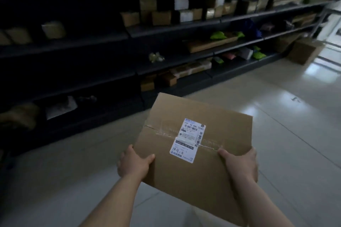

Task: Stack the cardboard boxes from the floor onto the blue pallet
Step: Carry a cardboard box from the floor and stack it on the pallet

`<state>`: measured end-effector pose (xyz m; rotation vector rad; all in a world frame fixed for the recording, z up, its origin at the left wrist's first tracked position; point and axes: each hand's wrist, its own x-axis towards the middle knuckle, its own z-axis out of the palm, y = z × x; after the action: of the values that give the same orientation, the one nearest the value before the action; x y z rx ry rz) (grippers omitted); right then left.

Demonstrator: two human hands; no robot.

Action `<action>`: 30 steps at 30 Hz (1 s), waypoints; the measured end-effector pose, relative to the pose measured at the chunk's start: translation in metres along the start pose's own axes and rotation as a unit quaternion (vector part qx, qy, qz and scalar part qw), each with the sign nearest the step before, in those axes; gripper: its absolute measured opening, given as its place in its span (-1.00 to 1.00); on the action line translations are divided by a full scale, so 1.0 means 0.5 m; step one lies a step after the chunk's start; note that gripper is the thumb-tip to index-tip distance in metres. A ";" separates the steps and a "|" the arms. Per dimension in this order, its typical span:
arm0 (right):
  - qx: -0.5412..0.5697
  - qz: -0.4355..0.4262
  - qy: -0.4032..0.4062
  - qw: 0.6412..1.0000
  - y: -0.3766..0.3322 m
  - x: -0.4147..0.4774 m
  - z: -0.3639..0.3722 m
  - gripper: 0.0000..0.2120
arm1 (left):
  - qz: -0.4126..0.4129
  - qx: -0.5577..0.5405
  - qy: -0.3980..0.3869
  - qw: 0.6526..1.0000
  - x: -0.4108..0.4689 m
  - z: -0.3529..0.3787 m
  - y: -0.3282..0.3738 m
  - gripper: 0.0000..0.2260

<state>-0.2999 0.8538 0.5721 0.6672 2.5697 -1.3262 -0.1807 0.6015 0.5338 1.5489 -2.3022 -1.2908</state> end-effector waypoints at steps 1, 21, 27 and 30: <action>-0.011 -0.016 -0.020 1.000 -0.029 -0.040 0.027 -0.05 | -0.013 -0.009 0.018 1.000 0.001 -0.053 -0.030 -0.11; -0.130 -0.200 -0.348 0.907 -0.194 -1.041 0.611 -0.15 | -0.249 -0.128 0.246 0.928 -0.171 -1.016 -0.760 -0.24; -0.166 -0.232 -0.405 0.869 -0.165 -1.251 0.728 -0.20 | -0.316 -0.114 0.285 0.898 -0.218 -1.154 -0.919 -0.31; -0.184 -0.245 -0.432 0.849 -0.157 -1.328 0.789 -0.26 | -0.344 -0.114 0.291 0.885 -0.229 -1.201 -0.985 -0.31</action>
<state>0.2315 0.2908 0.6288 -0.5858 2.1242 -0.8618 0.5249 0.2709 0.6283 2.3461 -1.2276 -0.9256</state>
